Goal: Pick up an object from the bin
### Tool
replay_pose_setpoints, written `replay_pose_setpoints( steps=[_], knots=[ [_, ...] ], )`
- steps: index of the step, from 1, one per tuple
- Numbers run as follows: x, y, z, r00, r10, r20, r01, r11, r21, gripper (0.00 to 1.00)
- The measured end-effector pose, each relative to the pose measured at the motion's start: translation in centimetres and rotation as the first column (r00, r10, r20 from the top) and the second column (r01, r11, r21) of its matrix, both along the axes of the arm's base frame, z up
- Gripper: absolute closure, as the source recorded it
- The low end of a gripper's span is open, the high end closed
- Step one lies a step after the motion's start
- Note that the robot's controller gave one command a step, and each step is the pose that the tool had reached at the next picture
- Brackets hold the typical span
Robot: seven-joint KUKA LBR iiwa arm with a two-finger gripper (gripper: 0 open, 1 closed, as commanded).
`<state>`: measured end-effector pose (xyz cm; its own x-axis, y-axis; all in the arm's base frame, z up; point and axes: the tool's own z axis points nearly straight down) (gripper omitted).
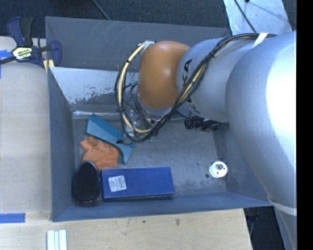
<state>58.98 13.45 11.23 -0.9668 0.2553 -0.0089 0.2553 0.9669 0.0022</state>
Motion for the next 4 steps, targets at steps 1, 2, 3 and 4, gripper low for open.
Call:
replay_pose_setpoints(
  steps=[1,2,3,4],
  knots=[
    [0.1,0.6,2.2,1.000,0.004,-0.002,-0.004,1.000,0.002,1.00],
    [-0.1,0.6,2.2,1.000,0.005,-0.003,-0.005,1.000,0.001,1.00],
    [-0.2,2.3,5.0,0.994,0.107,-0.001,-0.107,0.994,0.001,1.00],
    [-0.7,1.7,7.1,0.995,0.096,-0.013,-0.096,0.995,0.000,1.00]
  ],
)
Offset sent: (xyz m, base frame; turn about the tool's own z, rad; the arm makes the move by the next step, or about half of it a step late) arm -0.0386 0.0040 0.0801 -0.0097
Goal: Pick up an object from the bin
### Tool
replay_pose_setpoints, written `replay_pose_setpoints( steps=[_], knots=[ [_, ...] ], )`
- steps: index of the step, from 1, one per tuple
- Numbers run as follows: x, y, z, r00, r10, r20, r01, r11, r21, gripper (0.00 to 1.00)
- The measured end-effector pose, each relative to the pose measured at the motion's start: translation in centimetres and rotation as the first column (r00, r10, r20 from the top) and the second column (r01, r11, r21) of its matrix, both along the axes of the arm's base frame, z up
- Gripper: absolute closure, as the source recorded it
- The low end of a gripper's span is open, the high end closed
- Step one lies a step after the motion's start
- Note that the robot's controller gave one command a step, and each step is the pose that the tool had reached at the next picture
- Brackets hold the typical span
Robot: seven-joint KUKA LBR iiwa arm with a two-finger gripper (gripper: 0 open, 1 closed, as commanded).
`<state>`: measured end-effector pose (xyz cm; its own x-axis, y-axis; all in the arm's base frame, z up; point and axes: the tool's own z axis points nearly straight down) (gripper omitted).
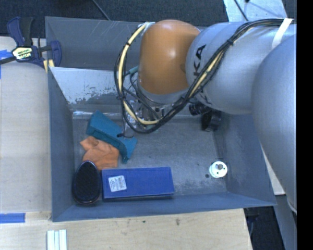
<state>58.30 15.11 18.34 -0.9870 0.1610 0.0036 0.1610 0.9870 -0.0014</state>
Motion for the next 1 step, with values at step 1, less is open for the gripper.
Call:
replay_pose_setpoints(
  steps=[1],
  knots=[
    [-0.55,0.63,6.80,0.999,-0.050,0.004,0.050,0.999,0.000,1.00]
  ],
)
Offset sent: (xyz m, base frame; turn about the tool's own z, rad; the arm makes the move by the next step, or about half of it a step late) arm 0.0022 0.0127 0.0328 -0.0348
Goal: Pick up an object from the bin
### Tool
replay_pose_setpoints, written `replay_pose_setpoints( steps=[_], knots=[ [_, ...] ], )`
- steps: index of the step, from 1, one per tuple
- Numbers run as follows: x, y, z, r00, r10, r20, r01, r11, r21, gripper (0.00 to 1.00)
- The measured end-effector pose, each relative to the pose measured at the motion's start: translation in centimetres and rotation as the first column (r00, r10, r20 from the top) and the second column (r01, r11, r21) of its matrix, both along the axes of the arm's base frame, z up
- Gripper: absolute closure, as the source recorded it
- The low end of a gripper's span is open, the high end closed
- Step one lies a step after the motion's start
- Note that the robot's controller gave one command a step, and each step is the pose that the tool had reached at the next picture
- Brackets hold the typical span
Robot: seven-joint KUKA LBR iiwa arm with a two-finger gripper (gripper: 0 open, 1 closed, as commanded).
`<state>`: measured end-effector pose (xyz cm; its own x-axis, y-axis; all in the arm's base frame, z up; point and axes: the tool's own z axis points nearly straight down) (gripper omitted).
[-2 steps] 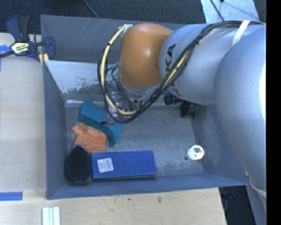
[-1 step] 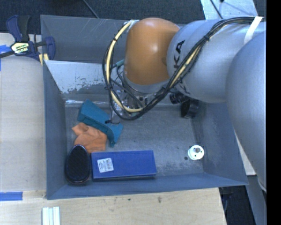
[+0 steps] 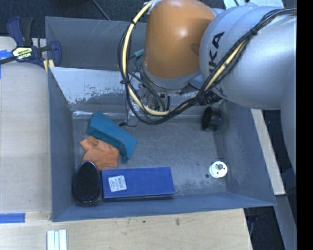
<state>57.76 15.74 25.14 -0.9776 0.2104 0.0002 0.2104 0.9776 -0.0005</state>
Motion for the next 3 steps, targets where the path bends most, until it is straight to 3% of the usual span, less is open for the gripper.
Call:
replay_pose_setpoints(
  steps=[1,2,3],
  knots=[
    [0.7,0.6,-2.6,0.997,0.075,0.004,-0.075,0.997,0.001,0.00],
    [0.8,0.6,-3.5,0.996,0.086,0.002,-0.086,0.996,0.000,0.00],
    [1.2,-0.1,-7.0,0.999,0.038,0.011,-0.038,0.999,0.003,0.00]
  ],
)
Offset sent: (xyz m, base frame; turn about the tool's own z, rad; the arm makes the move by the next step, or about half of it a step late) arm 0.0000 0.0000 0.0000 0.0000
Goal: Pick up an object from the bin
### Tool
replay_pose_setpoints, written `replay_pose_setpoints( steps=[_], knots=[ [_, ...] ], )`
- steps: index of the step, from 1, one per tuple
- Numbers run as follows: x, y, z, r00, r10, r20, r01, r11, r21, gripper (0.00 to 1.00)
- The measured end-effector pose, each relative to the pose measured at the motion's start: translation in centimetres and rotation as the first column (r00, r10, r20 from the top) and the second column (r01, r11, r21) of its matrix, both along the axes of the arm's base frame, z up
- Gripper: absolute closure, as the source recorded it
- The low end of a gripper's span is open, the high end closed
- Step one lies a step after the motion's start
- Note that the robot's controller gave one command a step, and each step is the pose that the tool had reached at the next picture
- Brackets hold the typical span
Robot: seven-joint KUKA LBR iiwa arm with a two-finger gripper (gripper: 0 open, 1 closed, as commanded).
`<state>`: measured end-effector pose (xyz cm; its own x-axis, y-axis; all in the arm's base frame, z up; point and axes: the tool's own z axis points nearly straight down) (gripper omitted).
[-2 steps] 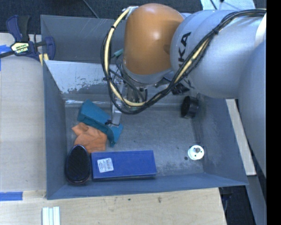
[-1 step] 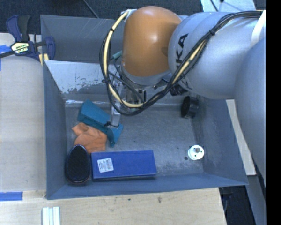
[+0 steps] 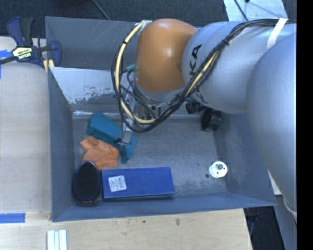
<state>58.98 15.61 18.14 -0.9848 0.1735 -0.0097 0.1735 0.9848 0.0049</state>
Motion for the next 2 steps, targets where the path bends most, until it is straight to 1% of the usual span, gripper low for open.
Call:
replay_pose_setpoints(
  steps=[1,2],
  knots=[
    [-0.2,-0.2,-5.4,0.998,-0.066,-0.005,0.066,0.998,-0.001,0.00],
    [-1.5,-0.5,-10.3,0.995,-0.100,-0.006,0.100,0.995,-0.001,1.00]
  ],
)
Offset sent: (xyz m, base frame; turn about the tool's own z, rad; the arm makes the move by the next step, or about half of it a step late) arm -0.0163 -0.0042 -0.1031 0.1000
